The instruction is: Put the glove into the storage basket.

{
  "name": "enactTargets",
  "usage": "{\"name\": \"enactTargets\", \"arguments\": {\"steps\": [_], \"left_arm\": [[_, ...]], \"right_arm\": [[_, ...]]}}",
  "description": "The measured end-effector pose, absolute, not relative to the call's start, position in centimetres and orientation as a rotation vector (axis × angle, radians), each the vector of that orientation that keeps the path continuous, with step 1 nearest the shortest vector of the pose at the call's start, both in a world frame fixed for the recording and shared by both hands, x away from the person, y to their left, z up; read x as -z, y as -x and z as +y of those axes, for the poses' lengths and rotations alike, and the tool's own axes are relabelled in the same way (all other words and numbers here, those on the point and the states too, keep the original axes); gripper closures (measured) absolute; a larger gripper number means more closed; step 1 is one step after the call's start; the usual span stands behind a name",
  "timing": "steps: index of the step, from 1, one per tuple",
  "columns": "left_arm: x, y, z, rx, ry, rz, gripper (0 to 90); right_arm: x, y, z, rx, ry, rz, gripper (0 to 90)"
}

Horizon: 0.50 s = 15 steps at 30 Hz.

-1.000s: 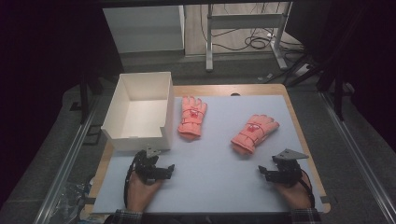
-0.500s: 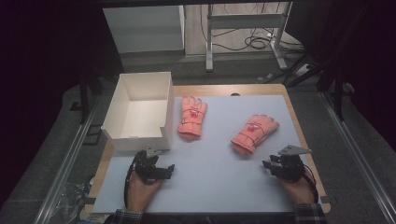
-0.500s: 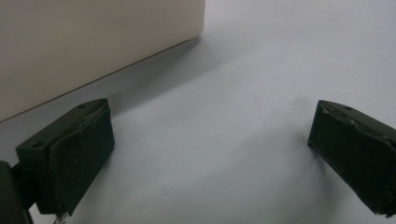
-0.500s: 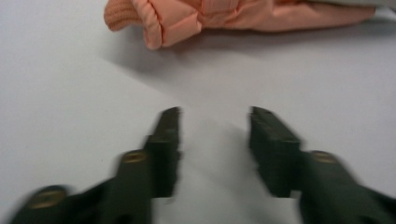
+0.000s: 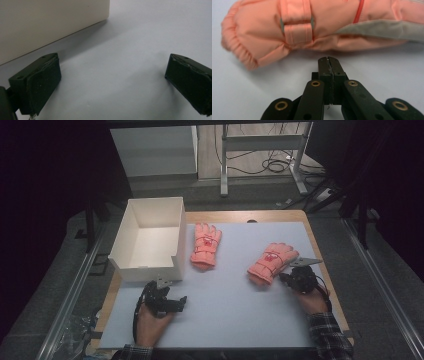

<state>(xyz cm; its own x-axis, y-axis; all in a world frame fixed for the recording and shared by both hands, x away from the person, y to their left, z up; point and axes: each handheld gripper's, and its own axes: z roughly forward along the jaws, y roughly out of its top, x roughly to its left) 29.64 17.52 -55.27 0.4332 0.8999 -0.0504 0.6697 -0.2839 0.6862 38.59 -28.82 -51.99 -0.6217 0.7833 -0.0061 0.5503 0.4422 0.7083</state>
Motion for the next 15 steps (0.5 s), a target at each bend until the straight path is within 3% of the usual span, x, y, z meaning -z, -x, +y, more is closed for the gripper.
{"name": "enactTargets", "arguments": {"steps": [15], "left_arm": [[55.3, -29.6, 17.5, -0.463, -2.048, 1.316, 0.4]], "right_arm": [[50.1, -40.5, -26.9, -0.987, -1.066, 2.324, 87.6]]}}
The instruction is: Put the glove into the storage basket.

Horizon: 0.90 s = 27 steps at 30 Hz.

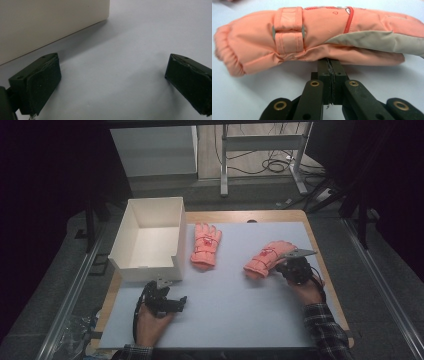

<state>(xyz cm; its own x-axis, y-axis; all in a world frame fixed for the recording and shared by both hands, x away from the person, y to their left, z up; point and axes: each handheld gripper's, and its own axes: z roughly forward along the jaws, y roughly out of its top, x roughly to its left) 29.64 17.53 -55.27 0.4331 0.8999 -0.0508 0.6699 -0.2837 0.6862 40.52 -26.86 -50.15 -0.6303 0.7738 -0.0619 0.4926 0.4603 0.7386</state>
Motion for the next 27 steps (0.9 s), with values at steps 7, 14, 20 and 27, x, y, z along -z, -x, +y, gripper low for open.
{"name": "enactTargets", "arguments": {"steps": [7, 14, 20, 27], "left_arm": [[55.3, -29.6, 17.5, -0.464, -2.047, 1.316, 0.4], [55.3, -29.6, 17.6, -0.464, -2.054, 1.314, 0.4], [55.3, -29.6, 17.6, -0.465, -2.053, 1.314, 0.4], [55.3, -29.6, 17.6, -0.465, -2.053, 1.314, 0.4]], "right_arm": [[48.5, -42.2, -24.6, -1.027, -1.013, 2.325, 85.6], [47.9, -43.3, -23.1, -1.038, -0.994, 2.345, 82.5], [47.3, -43.9, -22.4, -1.058, -0.991, 2.358, 80.6], [47.3, -44.6, -21.7, -1.067, -0.994, 2.372, 79.3]]}}
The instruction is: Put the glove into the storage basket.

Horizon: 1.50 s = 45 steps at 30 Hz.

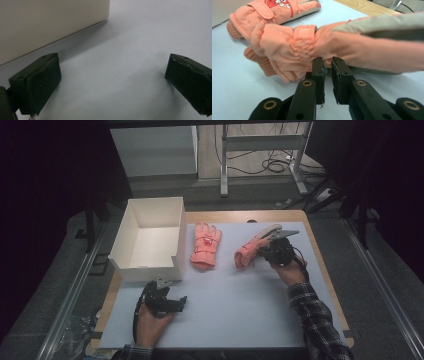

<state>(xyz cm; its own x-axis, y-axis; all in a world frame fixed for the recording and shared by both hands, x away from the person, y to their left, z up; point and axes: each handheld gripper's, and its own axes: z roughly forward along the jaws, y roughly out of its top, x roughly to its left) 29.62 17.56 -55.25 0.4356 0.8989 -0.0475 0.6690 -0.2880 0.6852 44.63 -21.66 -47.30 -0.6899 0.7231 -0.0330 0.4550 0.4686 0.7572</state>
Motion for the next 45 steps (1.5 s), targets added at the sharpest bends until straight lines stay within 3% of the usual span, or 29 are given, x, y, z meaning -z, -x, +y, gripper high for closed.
{"name": "enactTargets", "arguments": {"steps": [15, 22, 26, 28, 29, 30, 31, 45], "left_arm": [[55.3, -29.6, 17.6, -0.465, -2.052, 1.313, 0.5], [55.2, -29.6, 17.6, -0.465, -2.053, 1.313, 0.5], [55.2, -29.6, 17.6, -0.465, -2.053, 1.312, 0.6], [55.2, -29.6, 17.6, -0.465, -2.053, 1.312, 0.6], [55.2, -29.6, 17.6, -0.465, -2.053, 1.312, 0.6], [55.2, -29.6, 17.6, -0.465, -2.053, 1.312, 0.6], [55.2, -29.6, 17.6, -0.465, -2.054, 1.311, 0.7], [55.2, -29.6, 17.5, -0.466, -2.054, 1.312, 0.7]], "right_arm": [[49.4, -45.2, -19.1, -1.142, -0.995, 2.435, 71.6], [49.1, -45.5, -16.5, -1.168, -0.965, 2.428, 57.7], [49.3, -45.9, -15.3, -1.125, -0.954, 2.420, 55.9], [49.8, -46.0, -14.4, -1.019, -0.927, 2.411, 68.2], [49.8, -46.0, -14.4, -1.019, -0.927, 2.411, 68.2], [50.1, -45.9, -14.4, -1.013, -0.929, 2.415, 77.5], [50.2, -45.9, -14.5, -1.015, -0.940, 2.415, 79.4], [48.1, -42.8, -18.7, -1.077, -0.911, 2.481, 82.8]]}}
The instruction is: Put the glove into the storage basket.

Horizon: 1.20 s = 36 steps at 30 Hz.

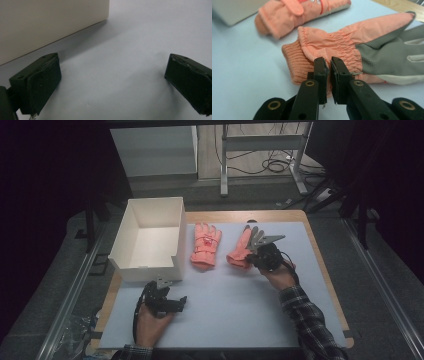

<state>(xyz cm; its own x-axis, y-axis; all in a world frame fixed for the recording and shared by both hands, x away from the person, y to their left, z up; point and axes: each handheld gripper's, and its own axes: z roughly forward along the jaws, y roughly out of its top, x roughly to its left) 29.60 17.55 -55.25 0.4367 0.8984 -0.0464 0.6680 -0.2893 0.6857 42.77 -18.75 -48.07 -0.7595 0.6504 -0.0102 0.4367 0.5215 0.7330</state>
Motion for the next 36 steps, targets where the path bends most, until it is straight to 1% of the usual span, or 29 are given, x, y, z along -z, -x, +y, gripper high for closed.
{"name": "enactTargets", "arguments": {"steps": [6, 9, 11, 13, 15, 16, 17, 19, 20, 22, 23, 24, 25, 26, 27, 28, 29, 35, 36], "left_arm": [[55.3, -29.6, 17.5, -0.465, -2.047, 1.313, 0.6], [55.3, -29.6, 17.5, -0.465, -2.046, 1.314, 0.6], [55.3, -29.6, 17.5, -0.464, -2.046, 1.314, 0.6], [55.3, -29.6, 17.5, -0.464, -2.051, 1.312, 0.6], [55.3, -29.6, 17.6, -0.464, -2.052, 1.312, 0.6], [55.3, -29.6, 17.6, -0.464, -2.052, 1.312, 0.6], [55.3, -29.6, 17.6, -0.464, -2.052, 1.312, 0.6], [55.3, -29.6, 17.6, -0.465, -2.052, 1.312, 0.6], [55.3, -29.6, 17.6, -0.465, -2.052, 1.311, 0.6], [55.3, -29.6, 17.6, -0.465, -2.052, 1.311, 0.6], [55.3, -29.6, 17.6, -0.465, -2.052, 1.311, 0.6], [55.3, -29.6, 17.6, -0.465, -2.052, 1.311, 0.6], [55.3, -29.6, 17.6, -0.465, -2.052, 1.312, 0.6], [55.3, -29.6, 17.6, -0.465, -2.053, 1.311, 0.6], [55.3, -29.6, 17.6, -0.465, -2.053, 1.311, 0.6], [55.3, -29.6, 17.6, -0.465, -2.053, 1.311, 0.6], [55.3, -29.6, 17.6, -0.466, -2.053, 1.311, 0.6], [55.3, -29.6, 17.5, -0.465, -2.053, 1.312, 0.6], [55.3, -29.6, 17.5, -0.465, -2.053, 1.312, 0.6]], "right_arm": [[47.8, -40.1, -22.0, -1.009, -0.895, 2.525, 80.5], [47.7, -39.6, -23.6, -1.018, -0.938, 2.521, 74.2], [47.3, -39.7, -24.3, -1.050, -0.979, 2.479, 66.6], [47.1, -40.3, -24.5, -1.056, -1.021, 2.434, 58.6], [47.2, -41.4, -24.3, -1.057, -1.066, 2.394, 54.5], [47.2, -41.4, -24.3, -1.057, -1.066, 2.394, 54.5], [47.7, -42.7, -23.8, -1.052, -1.103, 2.359, 48.9], [48.0, -43.4, -23.4, -1.045, -1.119, 2.345, 47.8], [48.7, -44.7, -22.8, -1.027, -1.161, 2.339, 44.0], [49.2, -45.3, -22.5, -1.024, -1.184, 2.346, 44.8], [50.1, -46.0, -22.2, -1.032, -1.228, 2.379, 51.0], [50.5, -46.1, -22.1, -1.023, -1.242, 2.377, 55.4], [50.6, -46.2, -22.1, -1.031, -1.253, 2.374, 61.6], [50.7, -46.2, -22.2, -1.038, -1.264, 2.370, 73.6], [50.7, -46.2, -22.3, -1.026, -1.262, 2.364, 80.6], [50.7, -46.2, -22.3, -1.026, -1.262, 2.364, 80.6], [50.7, -46.1, -22.5, -1.039, -1.264, 2.373, 86.2], [50.1, -45.4, -22.0, -1.064, -1.184, 2.437, 87.7], [49.9, -44.7, -21.4, -1.063, -1.142, 2.457, 87.6]]}}
